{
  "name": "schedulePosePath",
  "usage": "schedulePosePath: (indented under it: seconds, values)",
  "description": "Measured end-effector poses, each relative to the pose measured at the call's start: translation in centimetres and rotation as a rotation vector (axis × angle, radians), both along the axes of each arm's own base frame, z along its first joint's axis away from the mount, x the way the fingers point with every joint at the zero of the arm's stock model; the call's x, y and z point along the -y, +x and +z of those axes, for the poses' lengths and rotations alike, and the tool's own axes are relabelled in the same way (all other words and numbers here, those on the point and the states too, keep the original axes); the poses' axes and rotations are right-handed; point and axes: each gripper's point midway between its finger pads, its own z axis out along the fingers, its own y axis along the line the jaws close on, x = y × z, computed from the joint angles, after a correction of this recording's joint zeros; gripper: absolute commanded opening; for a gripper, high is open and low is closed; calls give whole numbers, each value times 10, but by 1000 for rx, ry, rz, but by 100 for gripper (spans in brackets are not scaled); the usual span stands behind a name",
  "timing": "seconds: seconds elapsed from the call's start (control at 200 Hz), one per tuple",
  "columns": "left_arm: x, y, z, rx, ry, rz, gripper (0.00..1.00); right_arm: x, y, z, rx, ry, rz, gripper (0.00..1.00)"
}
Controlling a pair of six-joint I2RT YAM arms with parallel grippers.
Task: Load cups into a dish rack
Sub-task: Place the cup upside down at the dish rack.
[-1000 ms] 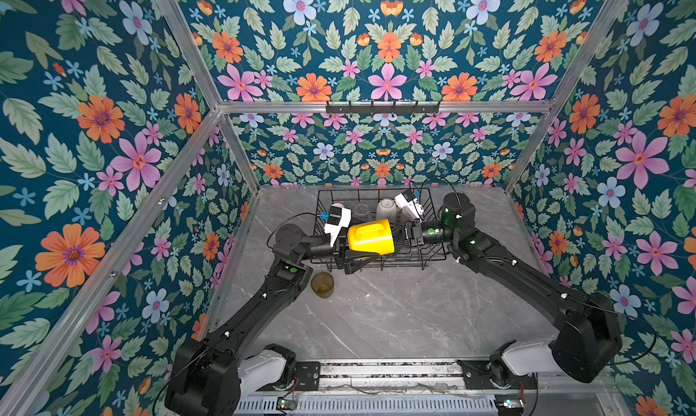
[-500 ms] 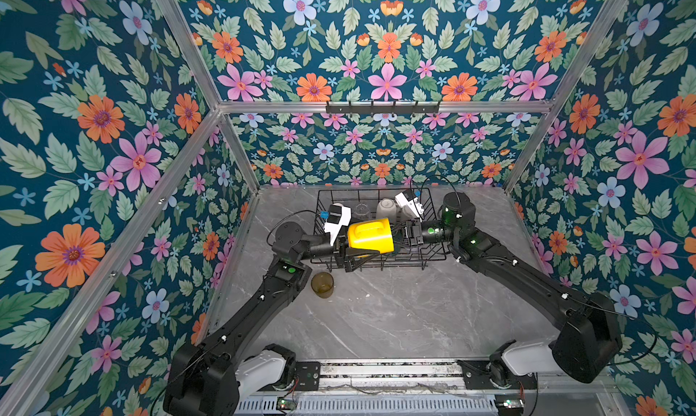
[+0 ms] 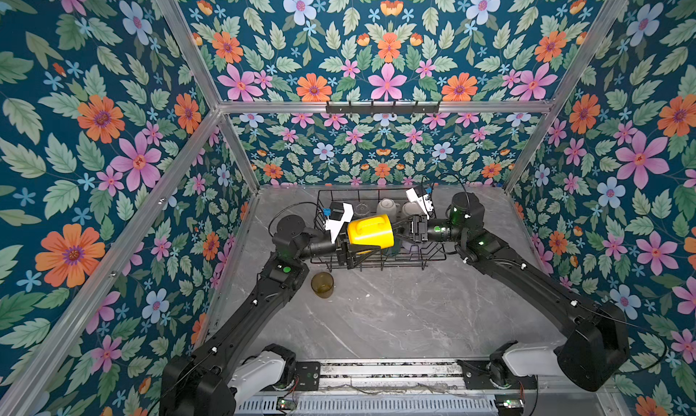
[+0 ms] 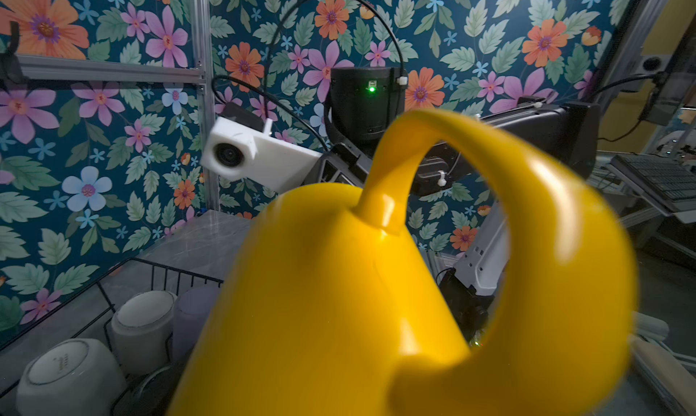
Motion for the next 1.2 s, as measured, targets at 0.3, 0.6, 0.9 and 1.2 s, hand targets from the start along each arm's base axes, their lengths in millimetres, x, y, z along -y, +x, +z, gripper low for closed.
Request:
schedulePosePath:
  seconds: [0.3, 0.6, 0.9, 1.2]
  values:
    - [-17, 69, -21, -129, 193, 351, 0, 52, 8, -6, 81, -125, -290, 88]
    - [-48, 108, -66, -294, 469, 595, 0, 99, 15, -25, 136, -251, -532, 92]
    - [-73, 125, -108, -413, 693, 724, 0, 107, 19, -35, 137, -298, -575, 92]
    - [-85, 142, -146, -482, 858, 791, 0, 108, 20, -40, 142, -312, -578, 92]
